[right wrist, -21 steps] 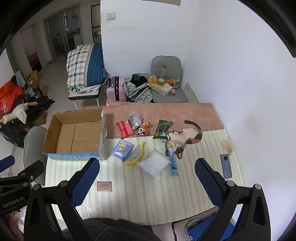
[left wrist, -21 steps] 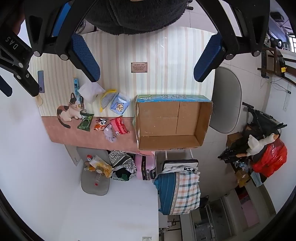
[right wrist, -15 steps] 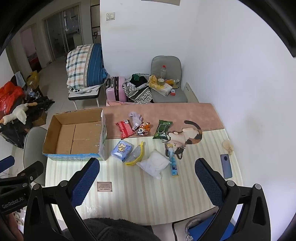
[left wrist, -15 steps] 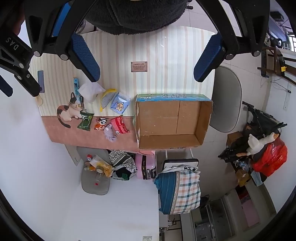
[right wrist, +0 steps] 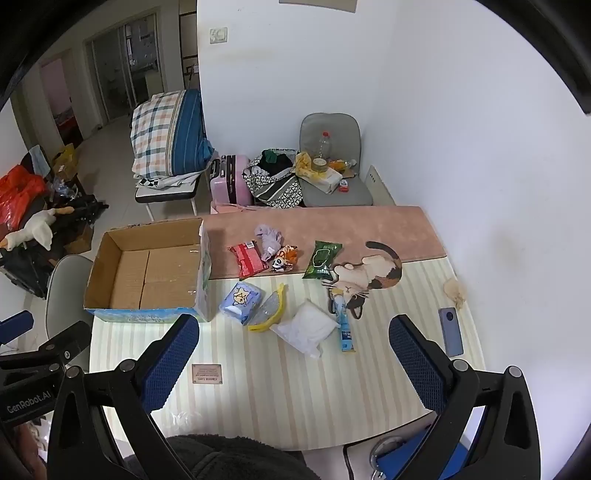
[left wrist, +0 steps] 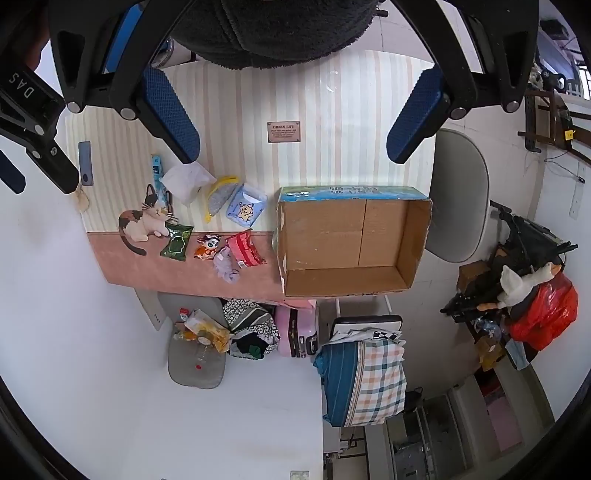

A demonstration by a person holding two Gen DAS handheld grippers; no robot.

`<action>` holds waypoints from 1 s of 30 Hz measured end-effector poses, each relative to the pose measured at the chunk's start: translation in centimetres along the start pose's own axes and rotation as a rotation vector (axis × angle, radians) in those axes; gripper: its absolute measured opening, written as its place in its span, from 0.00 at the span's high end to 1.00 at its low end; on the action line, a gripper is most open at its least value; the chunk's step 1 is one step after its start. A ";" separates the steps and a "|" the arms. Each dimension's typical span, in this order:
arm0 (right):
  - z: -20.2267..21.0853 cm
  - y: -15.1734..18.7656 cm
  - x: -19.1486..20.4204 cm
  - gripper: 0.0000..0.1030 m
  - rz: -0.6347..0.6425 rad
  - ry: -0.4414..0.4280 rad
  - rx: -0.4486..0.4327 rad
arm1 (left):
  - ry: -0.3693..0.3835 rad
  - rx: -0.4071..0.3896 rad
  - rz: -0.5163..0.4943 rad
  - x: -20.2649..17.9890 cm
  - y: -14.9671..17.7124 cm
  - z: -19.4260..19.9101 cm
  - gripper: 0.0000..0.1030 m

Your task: Organize soft objects

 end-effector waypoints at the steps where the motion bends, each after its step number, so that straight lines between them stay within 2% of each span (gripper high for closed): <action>1: 0.3 0.0 0.1 0.00 0.001 -0.001 -0.003 | 0.001 -0.001 -0.001 0.0 -0.1 0.0 0.00; 30: 2.4 0.4 -1.3 0.00 -0.008 -0.002 -0.049 | 0.007 -0.026 0.000 -0.5 -1.1 1.9 0.00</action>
Point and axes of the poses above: each gripper's, at about its wrist camera, not at the fingertips, and z roughly against the way its jaws point, x to its left, y to its underside, the point moved 6 cm from there along -z, roughly the way its jaws point, and after that the axes turned 15 degrees about z, right-handed, at the moved point
